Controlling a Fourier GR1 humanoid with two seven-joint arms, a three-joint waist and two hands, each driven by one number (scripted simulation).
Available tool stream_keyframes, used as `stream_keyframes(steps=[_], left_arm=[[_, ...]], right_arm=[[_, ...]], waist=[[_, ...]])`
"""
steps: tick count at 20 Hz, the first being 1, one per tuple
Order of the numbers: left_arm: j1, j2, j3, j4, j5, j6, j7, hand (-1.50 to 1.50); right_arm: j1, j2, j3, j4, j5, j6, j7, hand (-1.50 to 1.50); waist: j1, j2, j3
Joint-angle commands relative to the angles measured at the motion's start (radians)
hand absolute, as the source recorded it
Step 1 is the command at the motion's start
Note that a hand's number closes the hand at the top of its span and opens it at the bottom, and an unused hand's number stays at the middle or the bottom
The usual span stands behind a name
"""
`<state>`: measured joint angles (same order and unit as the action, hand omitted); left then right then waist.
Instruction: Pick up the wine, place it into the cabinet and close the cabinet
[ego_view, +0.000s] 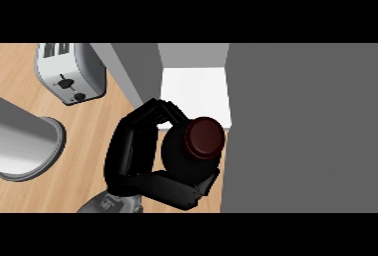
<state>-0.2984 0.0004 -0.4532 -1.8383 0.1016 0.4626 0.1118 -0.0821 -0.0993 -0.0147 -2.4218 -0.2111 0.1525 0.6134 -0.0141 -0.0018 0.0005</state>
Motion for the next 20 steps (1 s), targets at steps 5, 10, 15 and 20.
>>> stream_keyframes(steps=[5, 10, 15, 20], left_arm=[[-0.203, 0.0, -0.114, 0.135, -0.022, 0.246, 0.027, 1.5], [-0.218, 0.0, -0.049, 0.229, -0.016, 0.207, -0.032, 1.5], [-0.291, 0.0, -0.11, 0.266, -0.002, 0.293, -0.025, 1.5], [-0.248, 0.0, -0.028, 0.331, 0.091, 0.231, -0.116, 1.5]], right_arm=[[0.035, 0.013, 0.027, -0.14, -0.052, -0.013, 0.051, -1.5], [0.066, -0.01, -0.036, -0.152, -0.114, 0.018, 0.031, -1.5], [0.023, -0.003, -0.008, -0.13, -0.069, -0.003, 0.042, -1.5], [0.084, -0.039, -0.076, -0.16, -0.141, 0.043, 0.038, -1.5]], waist=[[-0.003, 0.0, 0.0], [-0.004, 0.001, 0.0], [-0.001, 0.001, 0.0], [-0.001, 0.001, 0.0]])
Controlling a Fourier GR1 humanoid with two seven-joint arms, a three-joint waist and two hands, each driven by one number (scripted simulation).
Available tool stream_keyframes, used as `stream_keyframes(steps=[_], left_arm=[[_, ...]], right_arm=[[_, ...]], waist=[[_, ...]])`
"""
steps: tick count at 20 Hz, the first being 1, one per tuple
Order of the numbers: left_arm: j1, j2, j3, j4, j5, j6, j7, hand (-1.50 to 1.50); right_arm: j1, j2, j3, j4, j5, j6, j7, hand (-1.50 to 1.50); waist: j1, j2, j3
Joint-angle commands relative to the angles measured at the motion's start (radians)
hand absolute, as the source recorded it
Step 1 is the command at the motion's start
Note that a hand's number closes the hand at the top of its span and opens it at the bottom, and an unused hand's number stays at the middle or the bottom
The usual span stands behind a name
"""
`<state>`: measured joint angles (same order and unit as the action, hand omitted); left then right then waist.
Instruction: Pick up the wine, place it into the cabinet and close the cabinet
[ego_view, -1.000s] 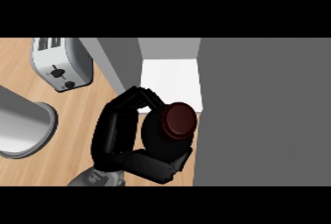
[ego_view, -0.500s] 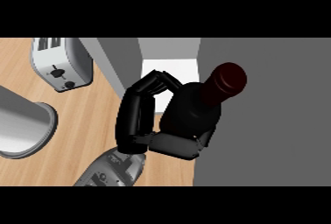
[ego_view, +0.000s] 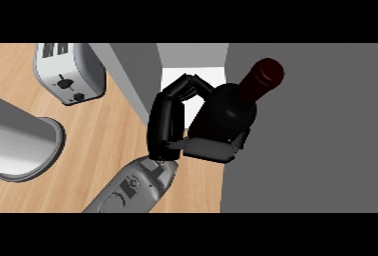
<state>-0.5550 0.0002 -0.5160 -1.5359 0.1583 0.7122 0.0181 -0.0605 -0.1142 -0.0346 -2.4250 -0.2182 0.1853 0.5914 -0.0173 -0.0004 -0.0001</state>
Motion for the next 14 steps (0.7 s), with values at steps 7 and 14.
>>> stream_keyframes(steps=[7, 14], left_arm=[[0.089, 0.0, 0.016, 0.073, 0.13, -0.002, -0.204, 1.5], [0.051, 0.0, -0.058, 0.188, 0.113, 0.078, -0.244, 1.5]], right_arm=[[-0.008, 0.0, -0.006, -0.168, -0.088, -0.051, 0.125, -1.5], [0.022, -0.012, -0.029, -0.14, -0.099, -0.018, 0.073, -1.5]], waist=[[0.003, 0.0, -0.001], [0.003, -0.001, 0.0]])
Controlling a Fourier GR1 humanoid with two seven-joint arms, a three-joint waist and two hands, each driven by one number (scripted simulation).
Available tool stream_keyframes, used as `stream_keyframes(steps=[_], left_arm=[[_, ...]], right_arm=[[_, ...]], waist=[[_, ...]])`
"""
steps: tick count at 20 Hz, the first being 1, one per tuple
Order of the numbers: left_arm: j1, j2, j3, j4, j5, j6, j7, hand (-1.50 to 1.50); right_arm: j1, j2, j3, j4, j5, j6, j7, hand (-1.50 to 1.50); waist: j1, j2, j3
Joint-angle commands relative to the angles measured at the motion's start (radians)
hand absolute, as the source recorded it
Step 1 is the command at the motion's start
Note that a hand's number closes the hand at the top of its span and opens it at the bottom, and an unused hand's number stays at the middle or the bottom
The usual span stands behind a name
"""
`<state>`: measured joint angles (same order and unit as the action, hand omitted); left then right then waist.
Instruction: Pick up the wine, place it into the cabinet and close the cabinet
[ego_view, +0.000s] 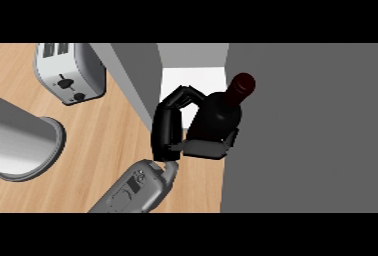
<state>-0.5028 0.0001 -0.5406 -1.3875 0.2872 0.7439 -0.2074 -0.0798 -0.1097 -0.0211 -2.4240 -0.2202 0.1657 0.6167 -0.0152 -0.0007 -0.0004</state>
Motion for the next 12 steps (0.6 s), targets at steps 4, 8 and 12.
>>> stream_keyframes(steps=[4, 8, 12], left_arm=[[-0.027, 0.0, 0.003, 0.115, -0.03, -0.006, -0.05, 1.5], [-0.062, 0.009, 0.108, 0.216, -0.013, -0.062, -0.121, 1.5], [-0.068, 0.0, 0.095, 0.251, 0.051, -0.039, -0.206, 1.5]], right_arm=[[-0.019, 0.01, 0.008, -0.077, -0.015, -0.029, 0.037, -1.5], [0.076, -0.014, -0.045, -0.155, -0.11, 0.024, 0.032, -1.5], [-0.03, -0.014, -0.055, -0.086, -0.11, -0.009, 0.049, -1.5]], waist=[[0.007, 0.0, 0.0], [-0.002, 0.0, 0.001], [0.001, 0.002, 0.0]])
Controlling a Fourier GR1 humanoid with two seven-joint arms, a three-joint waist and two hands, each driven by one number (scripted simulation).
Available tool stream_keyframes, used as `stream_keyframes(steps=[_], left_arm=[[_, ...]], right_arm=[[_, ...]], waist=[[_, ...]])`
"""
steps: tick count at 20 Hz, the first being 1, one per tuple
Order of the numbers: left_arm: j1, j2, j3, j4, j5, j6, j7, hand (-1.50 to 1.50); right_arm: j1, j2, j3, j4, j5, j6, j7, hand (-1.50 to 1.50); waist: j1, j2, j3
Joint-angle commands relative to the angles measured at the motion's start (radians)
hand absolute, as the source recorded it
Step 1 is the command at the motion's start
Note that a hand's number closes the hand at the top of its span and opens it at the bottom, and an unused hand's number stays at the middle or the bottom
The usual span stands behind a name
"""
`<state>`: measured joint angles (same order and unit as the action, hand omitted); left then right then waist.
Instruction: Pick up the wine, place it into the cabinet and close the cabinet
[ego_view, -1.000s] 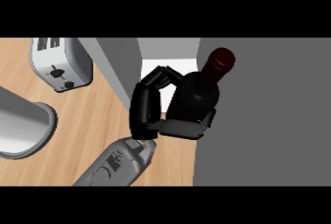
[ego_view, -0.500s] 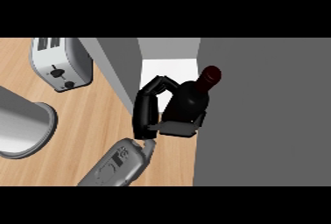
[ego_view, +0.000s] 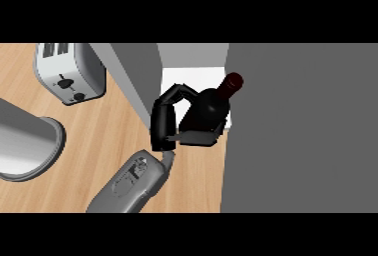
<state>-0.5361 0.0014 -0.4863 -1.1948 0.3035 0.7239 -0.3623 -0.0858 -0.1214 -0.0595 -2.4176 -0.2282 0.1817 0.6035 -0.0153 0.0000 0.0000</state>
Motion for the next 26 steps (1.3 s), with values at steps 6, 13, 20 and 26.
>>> stream_keyframes(steps=[6, 13, 20, 26], left_arm=[[-0.047, -0.001, 0.097, 0.131, 0.102, -0.071, -0.105, 1.5], [-0.175, -0.001, 0.199, 0.274, 0.086, -0.174, -0.07, 1.5], [-0.261, 0.003, 0.261, 0.408, 0.104, -0.186, -0.048, 1.5], [-0.306, 0.003, 0.252, 0.465, 0.116, -0.175, -0.062, 1.5]], right_arm=[[-0.022, 0.018, 0.02, -0.108, -0.061, -0.047, 0.069, -1.5], [0.014, 0.016, 0.002, -0.118, -0.092, -0.025, 0.049, -1.5], [0.095, 0.021, 0.008, -0.14, -0.087, 0.001, 0.003, -1.5], [0.082, 0.018, -0.016, -0.128, -0.111, -0.003, 0.027, -1.5]], waist=[[0.001, 0.002, -0.001], [-0.005, 0.002, 0.0], [-0.006, 0.001, 0.0], [-0.003, 0.0, 0.0]])
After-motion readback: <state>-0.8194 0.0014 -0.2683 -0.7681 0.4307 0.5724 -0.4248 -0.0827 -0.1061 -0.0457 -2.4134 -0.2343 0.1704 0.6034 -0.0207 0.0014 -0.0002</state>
